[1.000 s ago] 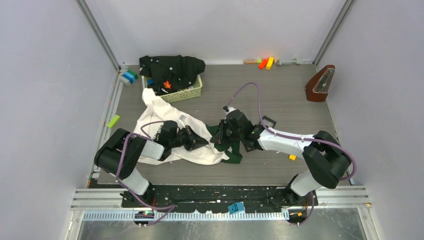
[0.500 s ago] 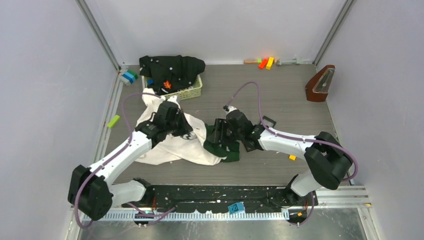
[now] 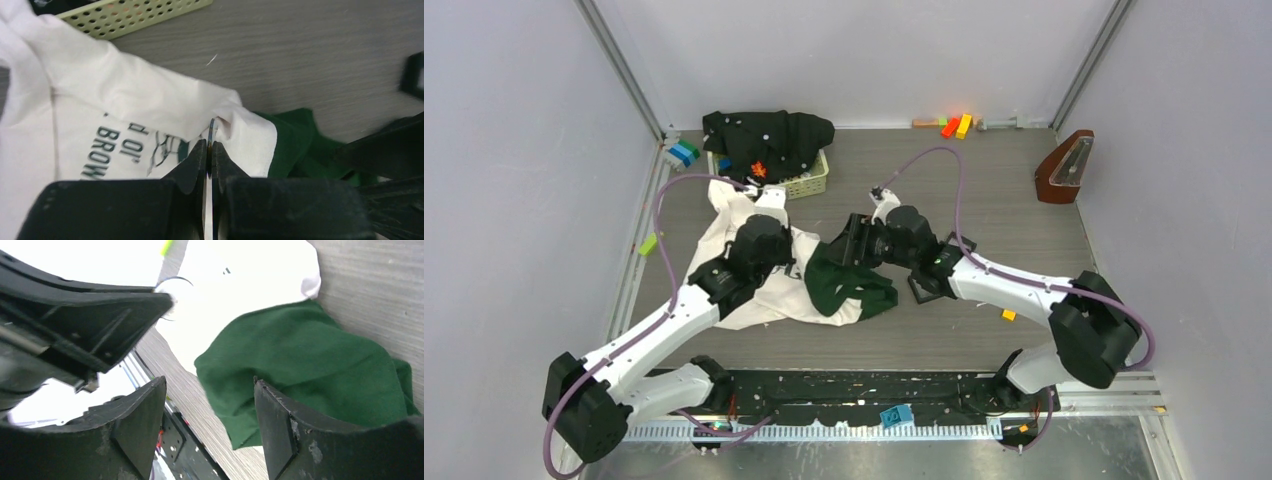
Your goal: Remove the brooch from the garment
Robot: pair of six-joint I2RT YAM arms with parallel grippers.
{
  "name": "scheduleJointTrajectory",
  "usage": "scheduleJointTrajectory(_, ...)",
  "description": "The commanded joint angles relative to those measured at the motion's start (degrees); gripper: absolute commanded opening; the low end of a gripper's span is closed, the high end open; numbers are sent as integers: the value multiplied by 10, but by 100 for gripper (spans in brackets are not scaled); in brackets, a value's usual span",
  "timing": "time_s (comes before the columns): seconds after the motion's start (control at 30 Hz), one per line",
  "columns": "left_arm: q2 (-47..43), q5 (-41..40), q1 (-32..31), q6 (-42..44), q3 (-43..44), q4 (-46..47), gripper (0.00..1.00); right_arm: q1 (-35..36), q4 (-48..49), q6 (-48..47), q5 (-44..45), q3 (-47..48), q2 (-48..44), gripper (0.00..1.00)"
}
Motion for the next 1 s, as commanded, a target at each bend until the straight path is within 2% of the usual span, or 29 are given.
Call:
scheduleJointTrajectory(0.0, -41, 116, 50, -60, -65, 287, 0, -4, 144, 54, 64, -42, -65, 71)
scheduleJointTrajectory(0.1, -46, 215, 104, -153, -113, 426, 0, -3, 201, 115, 91, -63, -75, 74)
scheduleJointTrajectory(0.2, -32, 278, 141, -236, -134, 525, 0, -3, 255, 152, 111, -91, -81, 74)
scheduleJointTrajectory(0.43, 17, 301, 148, -396, -179, 751, 0, -3, 405, 241, 148, -121, -54, 69)
scheduleJointTrajectory(0.53, 36, 311, 148, -420, -190, 830, 0, -3, 457, 277, 151, -120, -29, 68)
scheduleJointTrajectory(0.63, 36, 331, 148, -409, -189, 851, 0, -3, 495, 292, 145, -107, -13, 67)
scheduleJointTrajectory(0.7, 25, 355, 148, -375, -180, 835, 0, -3, 490, 285, 152, -100, -15, 66)
scheduleJointTrajectory(0.73, 11, 370, 148, -346, -167, 794, 0, -3, 464, 276, 156, -97, -19, 66)
scheduleJointTrajectory(0.77, -10, 380, 147, -306, -151, 716, 0, -4, 439, 246, 162, -86, -37, 66)
scheduleJointTrajectory(0.8, -37, 376, 143, -247, -121, 627, 0, -4, 363, 226, 177, -79, -62, 66)
scheduleJointTrajectory(0.83, -67, 348, 135, -192, -97, 501, 0, -3, 289, 178, 183, -62, -73, 66)
scheduleJointTrajectory(0.87, -84, 323, 123, -136, -78, 432, 0, -4, 263, 124, 184, -47, -93, 67)
scheduleJointTrajectory(0.97, -118, 266, 109, -18, -47, 321, 0, -6, 169, 9, 162, -22, -123, 72)
